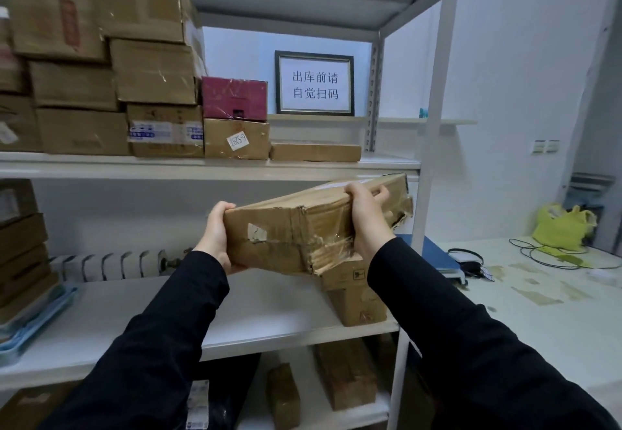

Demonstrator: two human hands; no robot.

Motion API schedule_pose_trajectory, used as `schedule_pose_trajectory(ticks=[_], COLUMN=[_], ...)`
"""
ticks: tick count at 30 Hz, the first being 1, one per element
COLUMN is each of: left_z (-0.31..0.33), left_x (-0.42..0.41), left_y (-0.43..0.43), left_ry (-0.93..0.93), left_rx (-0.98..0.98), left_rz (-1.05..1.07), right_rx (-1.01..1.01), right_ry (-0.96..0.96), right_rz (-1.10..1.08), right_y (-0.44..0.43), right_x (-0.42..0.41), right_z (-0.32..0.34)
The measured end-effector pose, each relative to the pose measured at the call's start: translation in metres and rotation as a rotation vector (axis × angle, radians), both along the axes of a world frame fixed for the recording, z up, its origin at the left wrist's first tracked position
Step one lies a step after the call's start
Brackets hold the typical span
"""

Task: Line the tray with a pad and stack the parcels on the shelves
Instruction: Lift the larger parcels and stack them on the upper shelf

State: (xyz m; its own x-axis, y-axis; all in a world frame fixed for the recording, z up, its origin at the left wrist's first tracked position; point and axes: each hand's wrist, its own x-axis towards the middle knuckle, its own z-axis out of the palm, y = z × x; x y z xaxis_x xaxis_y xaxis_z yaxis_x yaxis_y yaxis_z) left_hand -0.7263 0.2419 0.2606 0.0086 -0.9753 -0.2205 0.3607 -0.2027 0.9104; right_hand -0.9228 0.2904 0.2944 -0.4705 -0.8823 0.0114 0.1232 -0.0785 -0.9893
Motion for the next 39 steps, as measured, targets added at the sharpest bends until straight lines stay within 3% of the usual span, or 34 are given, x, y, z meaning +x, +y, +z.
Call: schedule_pose_trajectory(ticks=[6, 16, 20, 24, 28, 33, 36, 39], left_z=[0.013, 0.036, 0.051, 0.067, 0.082, 0.094, 0.102, 0.108], left_x=[0.003, 0.000, -0.008, -0.023, -0.042, -0.063, -0.075, -0.088], left_y=[0.018, 0.030, 0.029, 0.024, 0.011, -0.014, -0.027, -0.043], left_ry=[-0.032, 0.139, 0.199, 0.133, 0.160, 0.169, 0.166, 0.127], left_rx=[-0.043, -0.296, -0.430, -0.521, -0.538, -0.540, -0.529, -0.529], left_rz=[-0.012, -0.090, -0.020, 0.117, 0.178, 0.245, 0.260, 0.224], right_rx=[-0.067, -0.391, -0.434, -0.478, -0.421, -0.577, -0.647, -0.675], right_ry=[0.055, 0.258, 0.258, 0.061, 0.026, -0.129, -0.109, 0.070], right_rz=[-0.053, -0.164, -0.043, 0.172, 0.274, 0.304, 0.332, 0.369], right_y=[0.028, 0.062, 0.048, 0.022, -0.003, -0.028, -0.047, -0.072], right_x=[0.005, 0.017, 0.005, -0.016, -0.035, -0.066, -0.074, -0.084], right_z=[0.012, 0.040, 0.050, 0.055, 0.057, 0.065, 0.064, 0.057])
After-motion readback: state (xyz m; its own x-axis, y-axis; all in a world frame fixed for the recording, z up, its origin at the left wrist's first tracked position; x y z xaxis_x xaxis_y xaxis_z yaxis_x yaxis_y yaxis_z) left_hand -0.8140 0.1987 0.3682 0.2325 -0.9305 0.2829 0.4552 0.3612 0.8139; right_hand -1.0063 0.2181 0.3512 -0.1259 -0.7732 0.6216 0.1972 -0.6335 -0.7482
